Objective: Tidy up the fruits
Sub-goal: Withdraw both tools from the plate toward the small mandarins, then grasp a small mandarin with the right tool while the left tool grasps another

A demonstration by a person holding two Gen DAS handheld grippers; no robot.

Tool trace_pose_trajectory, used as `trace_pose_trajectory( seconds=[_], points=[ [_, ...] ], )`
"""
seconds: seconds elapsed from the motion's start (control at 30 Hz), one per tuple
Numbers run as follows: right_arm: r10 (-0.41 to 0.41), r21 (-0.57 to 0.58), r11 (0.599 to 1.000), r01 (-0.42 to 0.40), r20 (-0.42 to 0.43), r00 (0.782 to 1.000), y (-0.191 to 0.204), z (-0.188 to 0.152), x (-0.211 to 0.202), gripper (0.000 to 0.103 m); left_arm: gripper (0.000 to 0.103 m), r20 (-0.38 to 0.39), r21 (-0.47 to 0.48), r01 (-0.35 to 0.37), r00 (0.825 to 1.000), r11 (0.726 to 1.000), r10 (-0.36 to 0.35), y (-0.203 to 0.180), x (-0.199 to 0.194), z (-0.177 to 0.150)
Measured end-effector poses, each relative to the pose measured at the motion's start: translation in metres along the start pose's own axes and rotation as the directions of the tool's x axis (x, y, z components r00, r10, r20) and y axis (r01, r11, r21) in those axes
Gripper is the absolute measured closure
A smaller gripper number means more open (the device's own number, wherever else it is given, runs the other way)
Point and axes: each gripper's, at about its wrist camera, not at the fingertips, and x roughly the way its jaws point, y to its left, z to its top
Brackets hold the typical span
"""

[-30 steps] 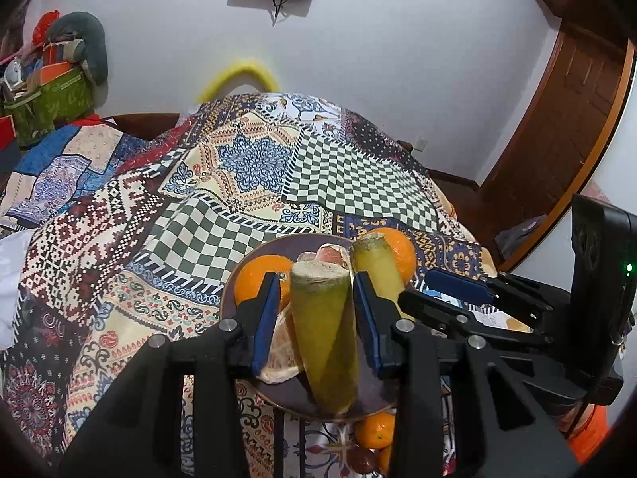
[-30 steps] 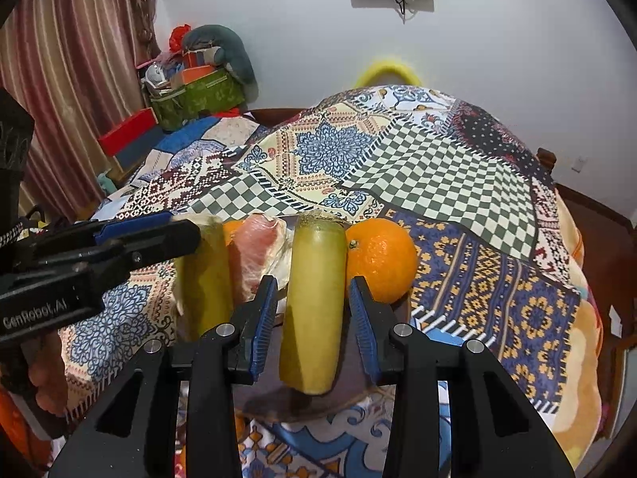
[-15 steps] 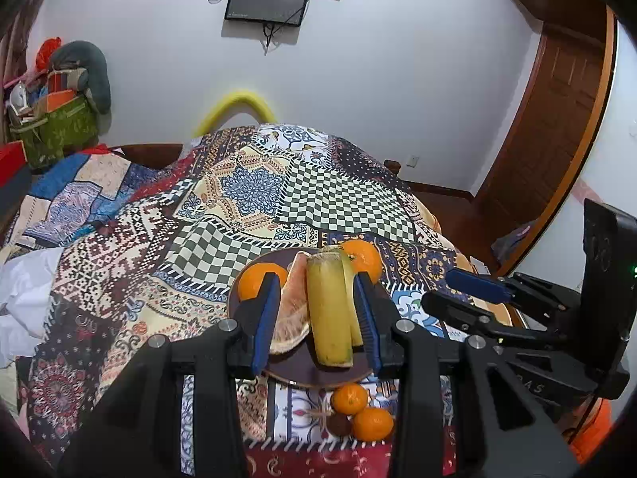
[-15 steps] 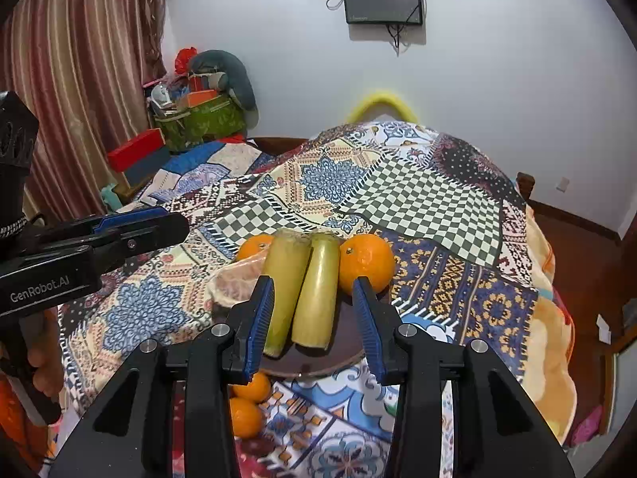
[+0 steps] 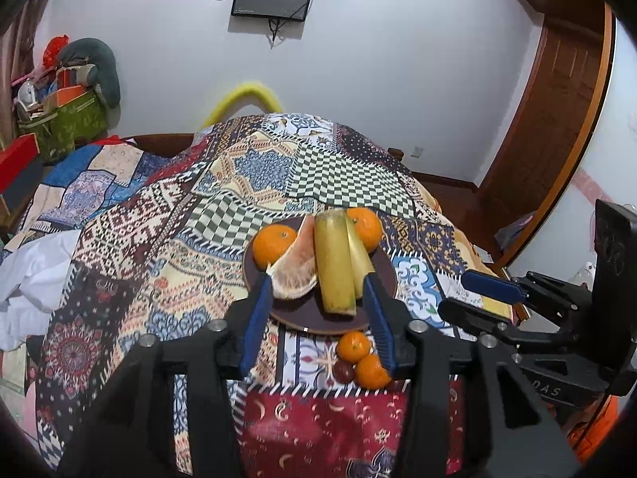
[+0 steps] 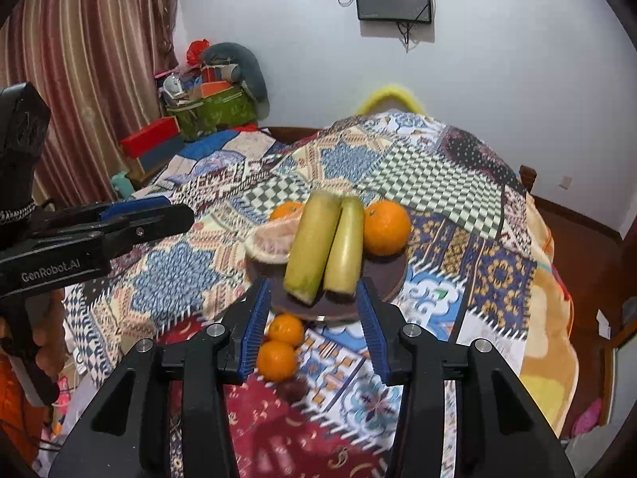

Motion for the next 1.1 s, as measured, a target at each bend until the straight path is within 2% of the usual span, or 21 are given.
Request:
trace_pose_trajectory(
  seconds=[0.27, 0.57, 0.73, 0.9, 1.1],
  points=[
    [0.042, 0.044, 0.998, -0.038, -0.096, 0.994, 0.008, -0.031, 0.022, 0.059, 0.050, -0.081, -0.009, -0.008, 0.997, 1.000, 0.007, 0.007, 0.008, -0.028],
    [0.089, 0.061, 0.995, -0.079, -0.184, 0.979, 0.015, -0.048, 0.052, 0.059, 0.049, -0.164, -0.058, -0.018, 0.986, 0.998, 0.008, 0.022, 0.025, -0.054],
    [0.102, 0.045, 0.994, -0.095, -0.199, 0.975, 0.020, -0.049, 0.060, 0.060, 0.049, -0.186, -0.056, -0.021, 0.982, 0.998, 0.010, 0.023, 0.033, -0.060],
    [0.098, 0.028, 0.995, -0.094, -0.204, 0.974, 0.019, -0.050, 0.065, 0.070, 0.049, -0.201, -0.059, -0.014, 0.980, 0.998, 0.001, 0.021, 0.040, -0.061],
    [0.130, 0.055, 0.991, -0.122, -0.189, 0.973, 0.012, -0.050, 0.060, 0.071, 0.049, -0.210, -0.054, 0.005, 0.977, 0.999, -0.016, 0.012, 0.050, -0.056]
  ],
)
